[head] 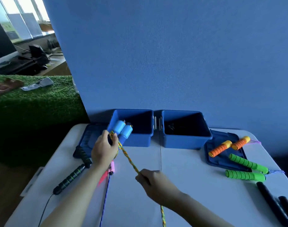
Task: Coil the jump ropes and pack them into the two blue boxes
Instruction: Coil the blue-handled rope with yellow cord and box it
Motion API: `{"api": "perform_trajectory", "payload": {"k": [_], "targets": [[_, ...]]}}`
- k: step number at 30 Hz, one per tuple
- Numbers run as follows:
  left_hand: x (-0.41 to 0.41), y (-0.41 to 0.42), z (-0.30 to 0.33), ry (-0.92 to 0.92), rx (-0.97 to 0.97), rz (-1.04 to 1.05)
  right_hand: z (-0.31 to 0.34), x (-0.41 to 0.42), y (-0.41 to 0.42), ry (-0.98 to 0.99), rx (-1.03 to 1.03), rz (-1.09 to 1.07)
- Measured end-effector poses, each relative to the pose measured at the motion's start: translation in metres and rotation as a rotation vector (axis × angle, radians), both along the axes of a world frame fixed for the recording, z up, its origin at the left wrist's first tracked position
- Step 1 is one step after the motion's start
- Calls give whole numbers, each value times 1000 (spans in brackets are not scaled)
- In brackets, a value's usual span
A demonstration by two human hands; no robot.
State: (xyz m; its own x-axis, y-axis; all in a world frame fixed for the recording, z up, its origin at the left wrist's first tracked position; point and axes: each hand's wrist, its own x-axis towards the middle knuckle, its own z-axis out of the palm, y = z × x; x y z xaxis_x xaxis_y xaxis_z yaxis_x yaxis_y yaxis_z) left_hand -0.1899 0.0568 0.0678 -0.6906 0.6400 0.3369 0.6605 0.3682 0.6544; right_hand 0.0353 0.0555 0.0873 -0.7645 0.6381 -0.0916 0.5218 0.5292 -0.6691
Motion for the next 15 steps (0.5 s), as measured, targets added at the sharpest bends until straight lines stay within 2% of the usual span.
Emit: {"api": "perform_trajectory", "payload": {"k": [3,8,11,15], "targets": [[14,-9,-21,162,-150,-170,25,2,15,4,83,34],[55,-26,-45,293,-363,-466,42,1,55,-64,175,97],[74,-38,-45,297,-397,-599,37,3,81,-138,144,51],[87,-45,-34,201,-267,-719,20,11,112,-156,60,36]]}}
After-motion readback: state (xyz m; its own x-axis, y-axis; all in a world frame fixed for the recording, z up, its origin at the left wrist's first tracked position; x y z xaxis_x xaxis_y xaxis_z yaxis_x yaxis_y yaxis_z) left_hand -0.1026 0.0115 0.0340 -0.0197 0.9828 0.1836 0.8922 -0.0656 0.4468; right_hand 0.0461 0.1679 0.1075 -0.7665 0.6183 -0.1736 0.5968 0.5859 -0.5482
